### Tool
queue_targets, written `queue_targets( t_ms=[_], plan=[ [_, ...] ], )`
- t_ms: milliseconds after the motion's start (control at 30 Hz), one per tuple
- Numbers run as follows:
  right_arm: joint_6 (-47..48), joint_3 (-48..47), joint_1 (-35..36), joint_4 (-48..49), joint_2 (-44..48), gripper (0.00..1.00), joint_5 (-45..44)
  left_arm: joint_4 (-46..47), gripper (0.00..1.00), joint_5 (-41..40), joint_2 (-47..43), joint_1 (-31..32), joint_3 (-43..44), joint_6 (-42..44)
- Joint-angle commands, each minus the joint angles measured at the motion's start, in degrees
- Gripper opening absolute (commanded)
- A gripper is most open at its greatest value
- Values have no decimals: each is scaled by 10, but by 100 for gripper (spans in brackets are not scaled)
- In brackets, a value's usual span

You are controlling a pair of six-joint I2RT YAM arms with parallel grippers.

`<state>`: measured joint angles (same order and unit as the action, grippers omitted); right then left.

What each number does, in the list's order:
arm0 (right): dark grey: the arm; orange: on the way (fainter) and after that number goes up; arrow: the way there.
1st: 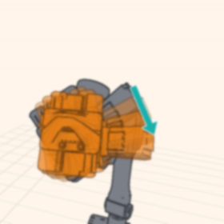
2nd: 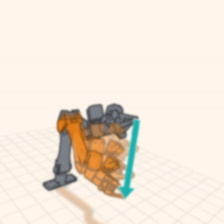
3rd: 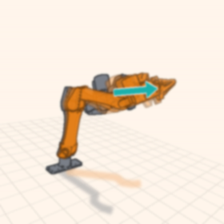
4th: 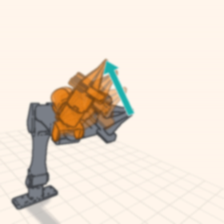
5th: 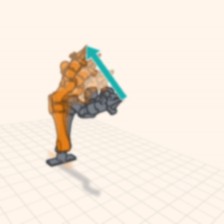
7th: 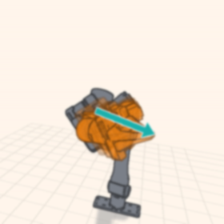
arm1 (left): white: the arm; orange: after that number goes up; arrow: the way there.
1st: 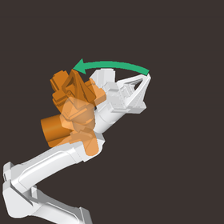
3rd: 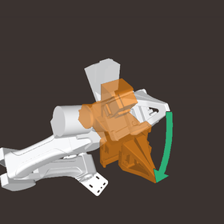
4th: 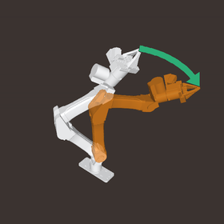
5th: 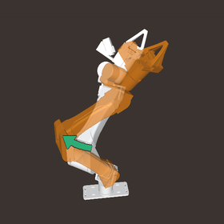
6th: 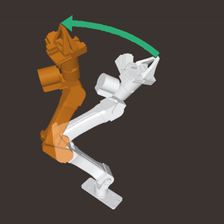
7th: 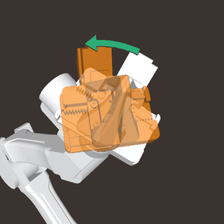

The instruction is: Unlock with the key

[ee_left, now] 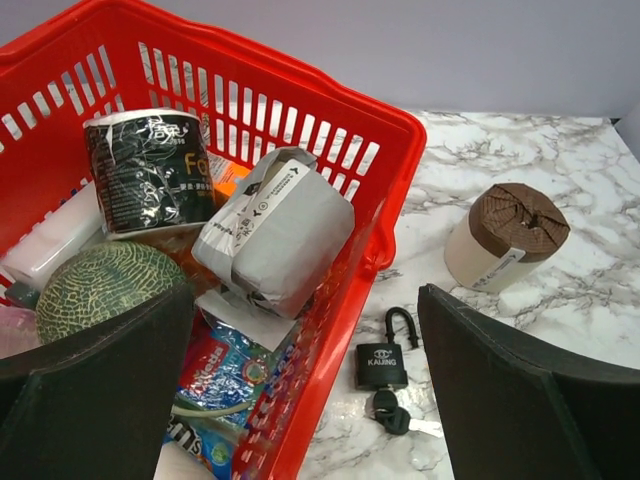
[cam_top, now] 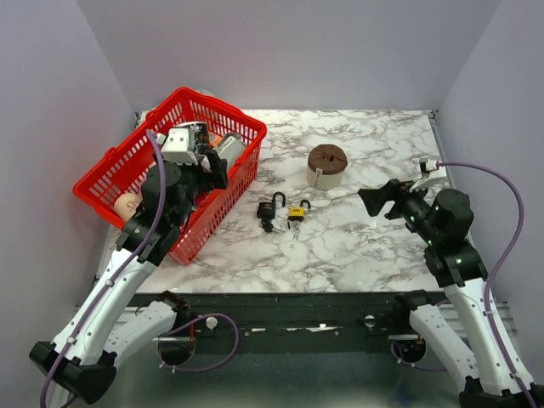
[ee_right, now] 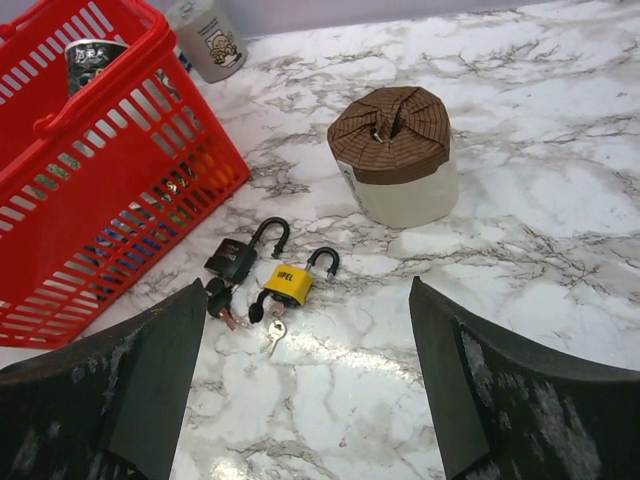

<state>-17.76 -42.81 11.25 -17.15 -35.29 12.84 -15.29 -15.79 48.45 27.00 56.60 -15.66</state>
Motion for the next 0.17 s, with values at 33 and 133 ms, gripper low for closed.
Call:
queue_targets(
  t_ms=[33,133],
  plan=[
    [16,-10,-3,17,4,90,-15,-7,99,-28,-5,0,-8,22],
    [20,-10,-3,17,7,90,-16,-1,99,-26,-9,-1,-15,22]
  ],
)
